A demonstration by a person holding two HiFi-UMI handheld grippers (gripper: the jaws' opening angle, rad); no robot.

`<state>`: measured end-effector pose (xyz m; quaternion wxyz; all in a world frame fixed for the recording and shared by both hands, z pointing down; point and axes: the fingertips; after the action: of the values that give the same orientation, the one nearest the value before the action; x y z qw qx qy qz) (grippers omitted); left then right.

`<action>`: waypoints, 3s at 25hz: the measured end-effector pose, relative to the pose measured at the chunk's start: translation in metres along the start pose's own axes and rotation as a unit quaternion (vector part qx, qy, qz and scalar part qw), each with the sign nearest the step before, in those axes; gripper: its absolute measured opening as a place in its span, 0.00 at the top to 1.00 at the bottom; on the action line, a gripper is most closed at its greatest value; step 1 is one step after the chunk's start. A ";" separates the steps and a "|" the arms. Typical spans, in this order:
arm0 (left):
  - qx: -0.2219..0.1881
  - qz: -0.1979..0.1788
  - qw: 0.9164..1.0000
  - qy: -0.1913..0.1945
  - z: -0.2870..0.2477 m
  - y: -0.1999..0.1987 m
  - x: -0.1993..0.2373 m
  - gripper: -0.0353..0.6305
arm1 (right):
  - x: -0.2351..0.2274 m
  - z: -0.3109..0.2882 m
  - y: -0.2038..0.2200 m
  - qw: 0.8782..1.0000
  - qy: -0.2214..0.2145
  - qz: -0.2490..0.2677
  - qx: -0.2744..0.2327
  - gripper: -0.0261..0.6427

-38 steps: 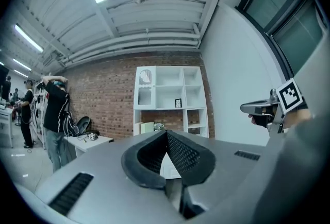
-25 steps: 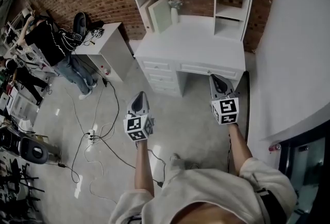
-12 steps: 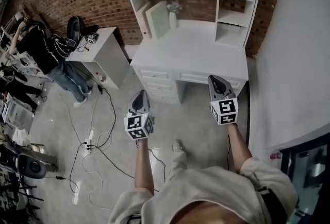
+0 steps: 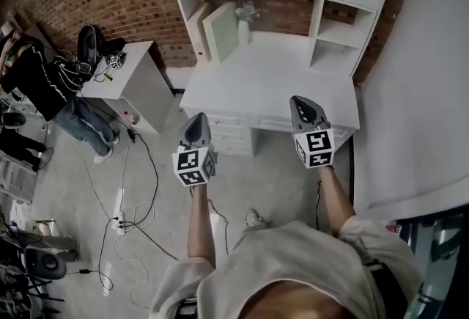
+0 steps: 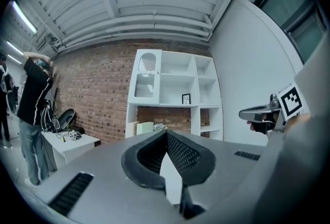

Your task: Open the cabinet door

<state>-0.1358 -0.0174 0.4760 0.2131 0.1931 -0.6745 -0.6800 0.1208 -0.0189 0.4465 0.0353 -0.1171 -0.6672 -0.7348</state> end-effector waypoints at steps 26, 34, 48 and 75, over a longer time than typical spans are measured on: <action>0.012 -0.004 0.999 0.046 -0.171 0.012 0.147 0.91 | 0.022 -0.208 0.022 1.000 0.024 0.009 0.006 0.94; 0.014 -0.008 0.999 0.029 -0.250 0.001 0.181 0.91 | 0.009 -0.300 0.029 1.000 -0.005 0.010 -0.002 0.94; 0.008 -0.027 0.999 -0.021 -0.363 -0.025 0.224 0.91 | -0.025 -0.440 0.023 0.998 -0.058 -0.011 -0.038 0.94; -0.093 -0.146 0.984 0.039 -0.442 -0.189 0.291 0.91 | -0.042 -0.520 -0.125 0.985 0.002 0.023 -0.168 0.94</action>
<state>-0.1412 -0.5469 0.2876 0.1548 0.2950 -0.5643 -0.7554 0.0709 -0.5239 0.2725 0.0334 -0.1357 -0.5311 -0.8357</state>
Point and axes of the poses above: the fingertips, and each gripper's own axes: z backward along the fingers, x to its left, y out of its underside, and after that the axes turned 14 degrees about y, right-handed
